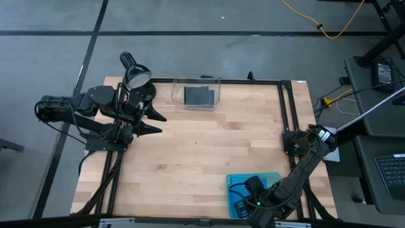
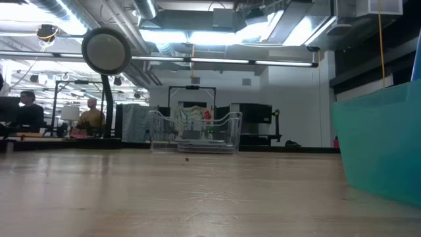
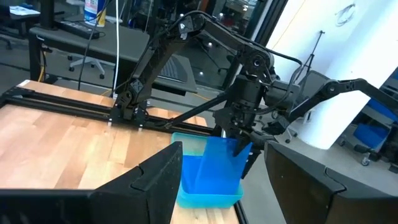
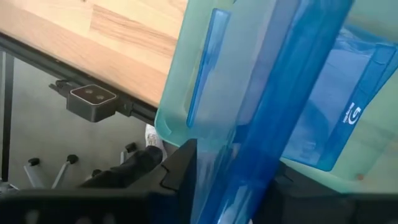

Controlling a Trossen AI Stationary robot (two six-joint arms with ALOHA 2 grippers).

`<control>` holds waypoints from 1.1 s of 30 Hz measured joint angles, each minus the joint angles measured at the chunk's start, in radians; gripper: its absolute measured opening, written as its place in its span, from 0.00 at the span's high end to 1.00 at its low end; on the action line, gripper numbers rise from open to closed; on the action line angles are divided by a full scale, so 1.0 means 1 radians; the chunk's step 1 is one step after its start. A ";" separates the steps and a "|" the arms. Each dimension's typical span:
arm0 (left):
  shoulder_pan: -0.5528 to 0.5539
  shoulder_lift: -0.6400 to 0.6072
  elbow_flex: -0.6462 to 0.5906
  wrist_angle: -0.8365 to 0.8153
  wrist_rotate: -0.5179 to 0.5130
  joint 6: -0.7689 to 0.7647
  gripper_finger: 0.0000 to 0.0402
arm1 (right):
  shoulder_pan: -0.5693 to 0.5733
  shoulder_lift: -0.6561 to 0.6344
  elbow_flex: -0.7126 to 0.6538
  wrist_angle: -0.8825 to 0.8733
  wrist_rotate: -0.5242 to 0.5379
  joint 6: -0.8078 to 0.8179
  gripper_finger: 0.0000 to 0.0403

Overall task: Pick & place jewel cases by type
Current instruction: Put the blue cd case into the green bin, then return to Home Position

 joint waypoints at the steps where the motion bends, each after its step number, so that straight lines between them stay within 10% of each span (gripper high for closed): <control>1: 0.000 0.000 0.000 0.000 0.000 0.000 0.46 | 0.000 0.000 0.000 0.001 0.000 0.000 0.71; 33: 0.000 0.002 0.000 0.000 -0.045 0.008 0.46 | 0.043 -0.084 0.000 -0.229 -0.141 0.017 0.57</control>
